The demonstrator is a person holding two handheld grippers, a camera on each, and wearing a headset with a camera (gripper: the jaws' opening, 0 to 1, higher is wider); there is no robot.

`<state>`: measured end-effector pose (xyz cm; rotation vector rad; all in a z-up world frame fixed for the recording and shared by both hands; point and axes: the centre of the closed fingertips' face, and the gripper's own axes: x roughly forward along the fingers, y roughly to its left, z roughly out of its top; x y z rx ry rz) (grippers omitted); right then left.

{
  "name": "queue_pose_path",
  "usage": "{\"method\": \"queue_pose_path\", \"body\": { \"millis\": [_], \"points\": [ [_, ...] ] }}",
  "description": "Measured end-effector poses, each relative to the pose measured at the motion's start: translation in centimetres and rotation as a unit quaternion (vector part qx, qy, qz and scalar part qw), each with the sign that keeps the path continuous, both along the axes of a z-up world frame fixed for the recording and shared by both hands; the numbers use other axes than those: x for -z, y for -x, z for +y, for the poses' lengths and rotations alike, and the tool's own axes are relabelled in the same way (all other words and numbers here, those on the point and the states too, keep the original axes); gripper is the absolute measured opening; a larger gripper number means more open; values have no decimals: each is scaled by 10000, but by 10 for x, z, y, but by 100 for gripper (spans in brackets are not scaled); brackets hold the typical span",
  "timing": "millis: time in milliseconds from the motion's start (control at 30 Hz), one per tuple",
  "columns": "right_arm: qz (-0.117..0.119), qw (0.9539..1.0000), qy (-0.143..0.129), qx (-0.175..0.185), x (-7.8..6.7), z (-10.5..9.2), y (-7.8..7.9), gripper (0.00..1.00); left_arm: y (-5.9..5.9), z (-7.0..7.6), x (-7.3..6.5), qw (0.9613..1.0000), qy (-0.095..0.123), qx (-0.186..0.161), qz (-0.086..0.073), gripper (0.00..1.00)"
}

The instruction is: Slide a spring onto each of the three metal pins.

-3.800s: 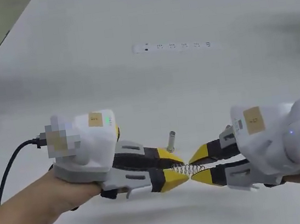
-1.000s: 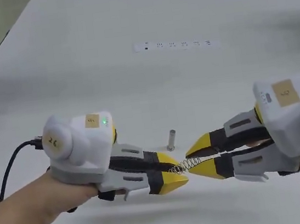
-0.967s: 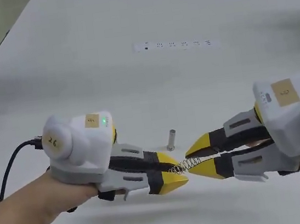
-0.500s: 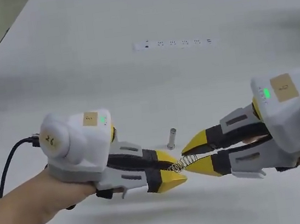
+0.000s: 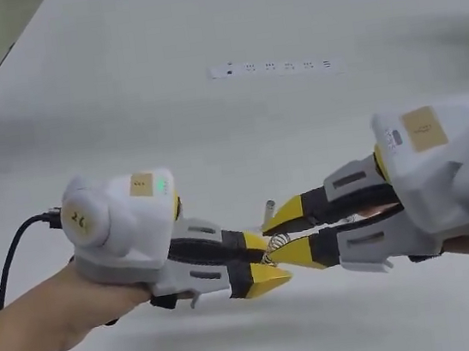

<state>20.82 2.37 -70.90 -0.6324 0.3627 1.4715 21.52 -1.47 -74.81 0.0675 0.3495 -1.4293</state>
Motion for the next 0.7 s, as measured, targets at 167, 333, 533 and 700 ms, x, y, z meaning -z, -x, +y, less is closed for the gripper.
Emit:
{"method": "queue_pose_path", "body": {
  "millis": [167, 333, 533, 700],
  "points": [
    [-102, 9999, -10, -89, -1, 4, 3, 7, 2, -2, 2, 10000, -23, 21, -7, 1],
    [-48, 9999, -89, -54, -3, 7, 1, 7, 3, -6, -2, 10000, 58, 41, -12, 1],
    [-106, 9998, -140, -50, -2, 6, 3, 6, 3, -1, 0, 10000, -11, 44, -37, 2],
    [-117, 9996, -243, 3, -4, 6, 3, 6, 3, -1, -1, 10000, 14, 19, -35, 2]
  ]
}}
